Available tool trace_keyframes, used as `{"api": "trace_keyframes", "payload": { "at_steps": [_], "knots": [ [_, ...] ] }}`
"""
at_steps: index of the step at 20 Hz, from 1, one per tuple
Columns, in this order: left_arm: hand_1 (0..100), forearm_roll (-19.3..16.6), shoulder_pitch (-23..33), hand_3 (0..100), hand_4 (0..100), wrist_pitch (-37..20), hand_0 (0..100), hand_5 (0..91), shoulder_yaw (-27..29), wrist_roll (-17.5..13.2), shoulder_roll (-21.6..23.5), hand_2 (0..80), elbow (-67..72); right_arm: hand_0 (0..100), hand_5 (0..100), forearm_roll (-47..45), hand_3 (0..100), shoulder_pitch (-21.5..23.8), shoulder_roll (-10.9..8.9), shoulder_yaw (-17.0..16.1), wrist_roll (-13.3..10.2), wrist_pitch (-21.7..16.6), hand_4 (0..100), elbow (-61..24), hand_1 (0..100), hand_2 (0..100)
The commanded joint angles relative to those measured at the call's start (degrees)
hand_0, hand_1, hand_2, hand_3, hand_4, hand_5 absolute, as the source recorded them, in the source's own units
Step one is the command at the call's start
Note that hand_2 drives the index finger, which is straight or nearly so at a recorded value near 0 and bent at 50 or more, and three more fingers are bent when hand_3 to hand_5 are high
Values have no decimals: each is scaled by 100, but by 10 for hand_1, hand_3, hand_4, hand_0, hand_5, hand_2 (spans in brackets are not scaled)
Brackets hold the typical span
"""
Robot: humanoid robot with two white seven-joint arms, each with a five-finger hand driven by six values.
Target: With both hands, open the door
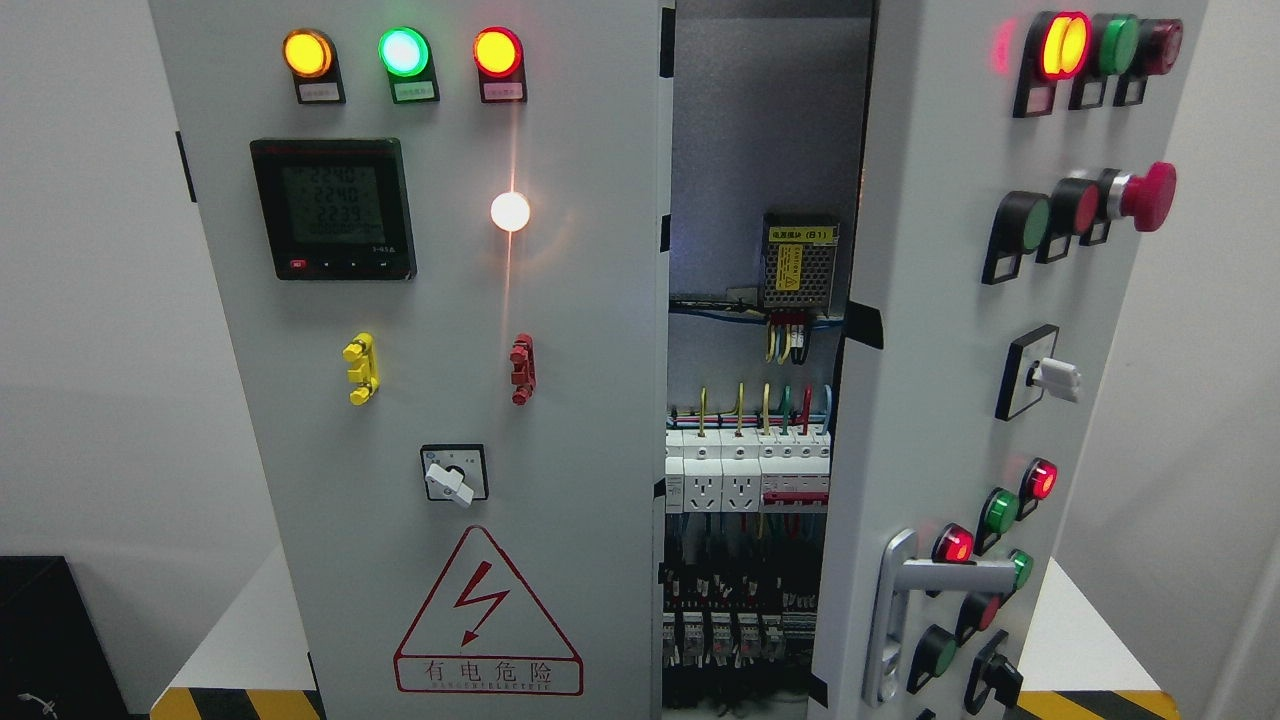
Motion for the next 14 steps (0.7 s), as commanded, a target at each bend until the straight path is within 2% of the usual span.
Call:
{"api": "trace_keyframes", "payload": {
  "at_steps": [1,8,12,14],
  "knots": [
    [0,13,-620,0,0,22,0,0,-138,-1,206,0,-1309,0,0,0,0,6,0,0,4,1,0,0,0,0],
    [0,13,-1155,0,0,13,0,0,-480,-1,232,0,-1853,0,0,0,0,-2,0,0,4,1,0,0,0,0],
    [0,30,-1559,0,0,4,0,0,-831,-1,723,0,-1925,0,0,0,0,6,0,0,4,1,0,0,0,0],
    [0,214,-1796,0,0,4,0,0,-929,-1,952,0,-1925,0,0,0,0,6,0,0,4,1,0,0,0,0]
  ]
}}
